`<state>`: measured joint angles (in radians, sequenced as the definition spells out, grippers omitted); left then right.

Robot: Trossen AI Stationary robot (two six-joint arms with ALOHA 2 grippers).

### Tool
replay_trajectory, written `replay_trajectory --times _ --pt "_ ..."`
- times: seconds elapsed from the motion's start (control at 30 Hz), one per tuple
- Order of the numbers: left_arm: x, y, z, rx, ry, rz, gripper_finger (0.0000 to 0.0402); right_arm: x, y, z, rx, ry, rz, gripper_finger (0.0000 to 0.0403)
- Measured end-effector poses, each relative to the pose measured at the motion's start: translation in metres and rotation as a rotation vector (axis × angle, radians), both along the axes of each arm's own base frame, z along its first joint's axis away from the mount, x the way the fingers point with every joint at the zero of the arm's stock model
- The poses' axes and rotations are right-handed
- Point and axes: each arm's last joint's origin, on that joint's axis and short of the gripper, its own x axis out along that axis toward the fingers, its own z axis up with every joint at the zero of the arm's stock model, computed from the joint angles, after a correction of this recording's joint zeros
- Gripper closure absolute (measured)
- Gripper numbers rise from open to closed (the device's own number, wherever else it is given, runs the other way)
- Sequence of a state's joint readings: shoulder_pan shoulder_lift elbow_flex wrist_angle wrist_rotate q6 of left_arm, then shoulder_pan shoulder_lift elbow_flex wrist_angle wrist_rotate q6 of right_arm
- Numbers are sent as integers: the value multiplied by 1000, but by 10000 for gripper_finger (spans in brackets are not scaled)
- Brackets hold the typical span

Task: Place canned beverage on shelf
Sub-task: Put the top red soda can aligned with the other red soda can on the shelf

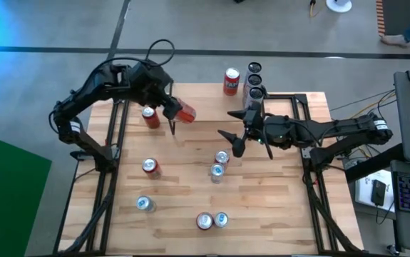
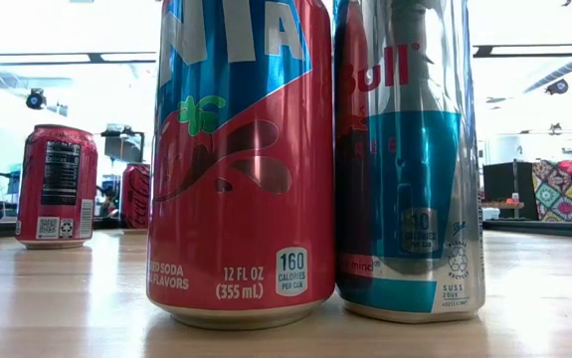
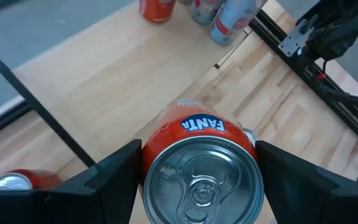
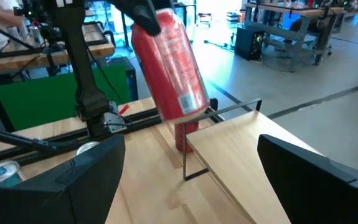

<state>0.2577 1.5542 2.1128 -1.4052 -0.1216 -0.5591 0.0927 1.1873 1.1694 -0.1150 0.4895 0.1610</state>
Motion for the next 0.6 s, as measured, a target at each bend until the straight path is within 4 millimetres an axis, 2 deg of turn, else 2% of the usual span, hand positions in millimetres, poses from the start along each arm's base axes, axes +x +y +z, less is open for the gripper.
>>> replay_trajectory --times 0.2,0.4,0.6 --pt "-8 0 -2 60 37 -16 132 8 0 -3 0 -12 0 48" --pt "-9 7 -23 84 98 -25 132 20 1 -11 -22 -9 3 48" --pt "-21 16 -38 54 63 -18 132 30 2 -16 -59 -18 9 48"
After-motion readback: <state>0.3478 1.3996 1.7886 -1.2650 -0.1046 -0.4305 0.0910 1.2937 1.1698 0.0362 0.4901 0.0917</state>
